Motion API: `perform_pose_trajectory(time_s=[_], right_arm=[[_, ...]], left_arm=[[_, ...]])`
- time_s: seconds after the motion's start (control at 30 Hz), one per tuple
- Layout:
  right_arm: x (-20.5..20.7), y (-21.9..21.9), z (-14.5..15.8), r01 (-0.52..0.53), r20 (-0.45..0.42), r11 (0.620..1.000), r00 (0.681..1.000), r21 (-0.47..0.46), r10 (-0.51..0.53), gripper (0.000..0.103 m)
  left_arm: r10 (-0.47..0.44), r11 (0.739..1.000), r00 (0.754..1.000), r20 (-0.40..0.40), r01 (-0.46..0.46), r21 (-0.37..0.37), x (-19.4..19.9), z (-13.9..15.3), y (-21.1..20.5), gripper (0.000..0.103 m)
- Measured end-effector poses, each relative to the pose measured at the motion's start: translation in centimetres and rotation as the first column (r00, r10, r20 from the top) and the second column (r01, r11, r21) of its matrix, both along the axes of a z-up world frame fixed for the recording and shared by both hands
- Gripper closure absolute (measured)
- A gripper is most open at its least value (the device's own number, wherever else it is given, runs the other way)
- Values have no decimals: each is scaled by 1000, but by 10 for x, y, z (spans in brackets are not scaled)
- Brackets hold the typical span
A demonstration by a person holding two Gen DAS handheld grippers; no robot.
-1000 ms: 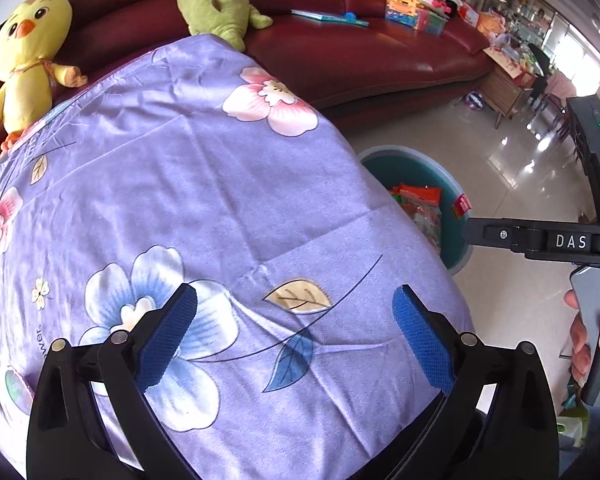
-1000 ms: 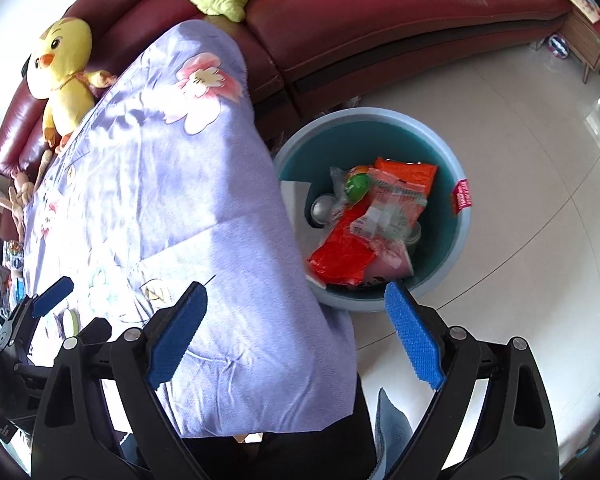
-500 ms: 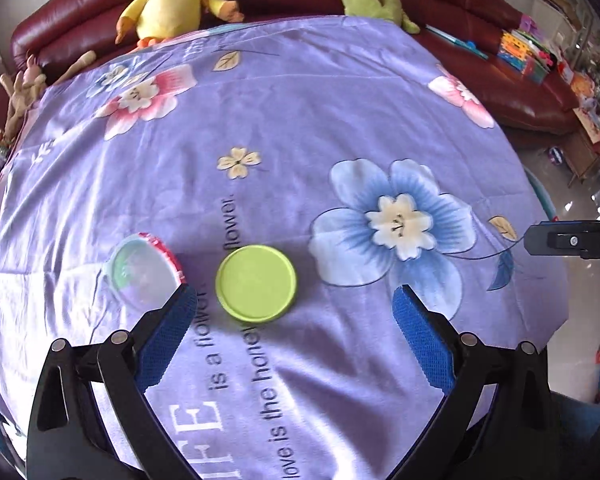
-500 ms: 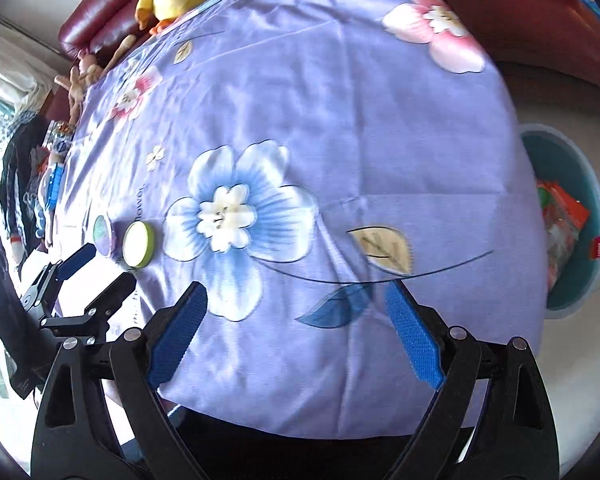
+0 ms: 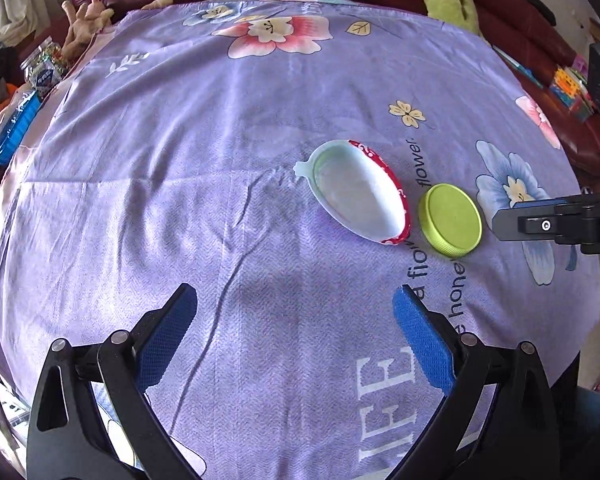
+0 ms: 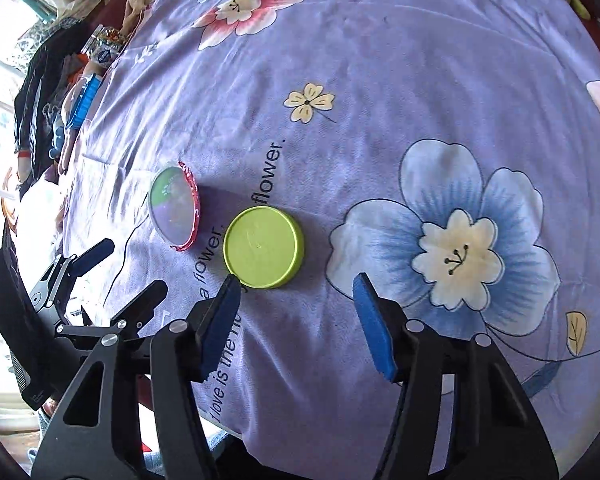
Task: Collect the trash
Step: 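Move both tools back over the table toward the two remaining lids, then grasp the pink-rimmed clear lid with the left tool while the right tool grasps the yellow-green lid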
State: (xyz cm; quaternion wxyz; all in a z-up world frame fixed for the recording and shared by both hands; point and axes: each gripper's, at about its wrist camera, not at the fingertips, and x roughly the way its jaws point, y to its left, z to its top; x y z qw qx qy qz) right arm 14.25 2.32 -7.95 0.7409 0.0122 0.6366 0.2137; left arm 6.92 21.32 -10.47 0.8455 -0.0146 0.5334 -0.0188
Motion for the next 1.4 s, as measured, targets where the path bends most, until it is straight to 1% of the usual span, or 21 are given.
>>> perform_pose_trajectory(time_s=[0.1,0.23,0.33,0.4,0.47,0.53,0.63,0.8,0.87,0.9,0.97,1.0,1.03,1.07,1.1,1.27,1.4], right_arm=[[3,22,-8,-36,8,999,999,-23,36,47],[4,42,-12,-70,52,995,996,-74,74,47],[3,48,-16,-81,84,989,992,-124,92,47],[1,52,-22,-90,82,984,991,-151,103,47],[-3,54,-22,-107,119,978,984,-182,130,50],[-4,53,-21,-114,128,975,982,-190,139,50],[-3,38,-16,-99,118,982,986,-164,119,50],[8,-6,-1,11,119,994,993,-105,2,50],[12,-23,3,53,108,996,993,-78,-44,50],[13,-29,4,71,108,995,992,-71,-63,50],[14,-43,5,99,105,993,990,-61,-92,50],[15,-50,5,111,102,992,989,-54,-105,50],[15,-54,5,122,99,991,988,-47,-117,50],[15,-59,4,131,96,991,987,-41,-127,50],[15,-63,3,140,92,990,986,-35,-136,50],[12,-87,1,176,71,984,982,20,-177,50],[9,-110,8,213,77,975,973,64,-218,50]], left_arm=[[7,1000,1000,-2,-7,-13,1,-2,10,5],[20,999,1000,-10,-21,-27,2,-4,21,5],[34,998,999,-18,-35,-49,5,-5,26,5],[35,997,999,-14,-36,-63,8,-5,26,5],[28,998,1000,-9,-28,-64,10,-4,24,5],[20,998,1000,-7,-20,-66,13,-4,19,5],[2,997,1000,-3,-3,-83,19,-2,10,5],[-39,993,999,10,40,-108,36,3,-15,5],[-40,992,999,6,41,-120,45,2,-25,5],[-31,993,1000,2,31,-114,50,0,-29,5],[-12,993,1000,-18,9,-118,60,-5,-33,18],[4,995,1000,-17,-6,-99,63,-5,-35,26],[9,996,1000,-10,-10,-90,65,-4,-37,40],[17,997,1000,-8,-17,-80,67,-4,-37,46],[23,996,1000,-8,-24,-84,68,-3,-37,47],[62,994,998,-9,-62,-88,69,2,-38,48],[26,997,1000,9,-25,-78,66,16,-58,47]])
